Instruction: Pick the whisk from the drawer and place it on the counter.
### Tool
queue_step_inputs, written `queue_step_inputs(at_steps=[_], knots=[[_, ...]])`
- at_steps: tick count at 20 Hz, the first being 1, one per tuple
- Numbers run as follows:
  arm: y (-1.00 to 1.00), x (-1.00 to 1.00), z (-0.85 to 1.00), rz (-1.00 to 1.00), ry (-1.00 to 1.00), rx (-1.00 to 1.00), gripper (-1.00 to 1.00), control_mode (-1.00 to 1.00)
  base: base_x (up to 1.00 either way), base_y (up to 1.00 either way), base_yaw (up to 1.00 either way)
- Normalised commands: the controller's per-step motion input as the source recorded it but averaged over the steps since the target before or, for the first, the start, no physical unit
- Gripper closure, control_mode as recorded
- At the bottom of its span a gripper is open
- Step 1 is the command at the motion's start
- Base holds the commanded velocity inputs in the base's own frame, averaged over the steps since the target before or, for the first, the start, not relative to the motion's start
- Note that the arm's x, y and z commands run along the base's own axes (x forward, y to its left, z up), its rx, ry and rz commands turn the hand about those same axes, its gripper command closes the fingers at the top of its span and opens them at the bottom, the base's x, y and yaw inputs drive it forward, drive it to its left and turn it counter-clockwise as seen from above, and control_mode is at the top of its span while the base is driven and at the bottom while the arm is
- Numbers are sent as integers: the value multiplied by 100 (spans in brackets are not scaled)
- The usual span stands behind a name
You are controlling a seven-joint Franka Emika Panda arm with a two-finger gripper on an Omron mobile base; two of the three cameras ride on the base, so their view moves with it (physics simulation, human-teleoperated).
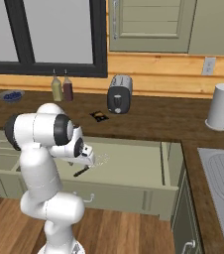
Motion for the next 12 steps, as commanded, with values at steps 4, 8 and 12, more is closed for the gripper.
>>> queue_step_inputs(at_steps=[4,8,12], knots=[[0,42,-39,-5,8,-1,-100,-100,0,0,0],[0,17,-57,-1,0,0,-100,-100,0,0,0],[0,29,-47,0,0,0,-100,-100,0,0,0]])
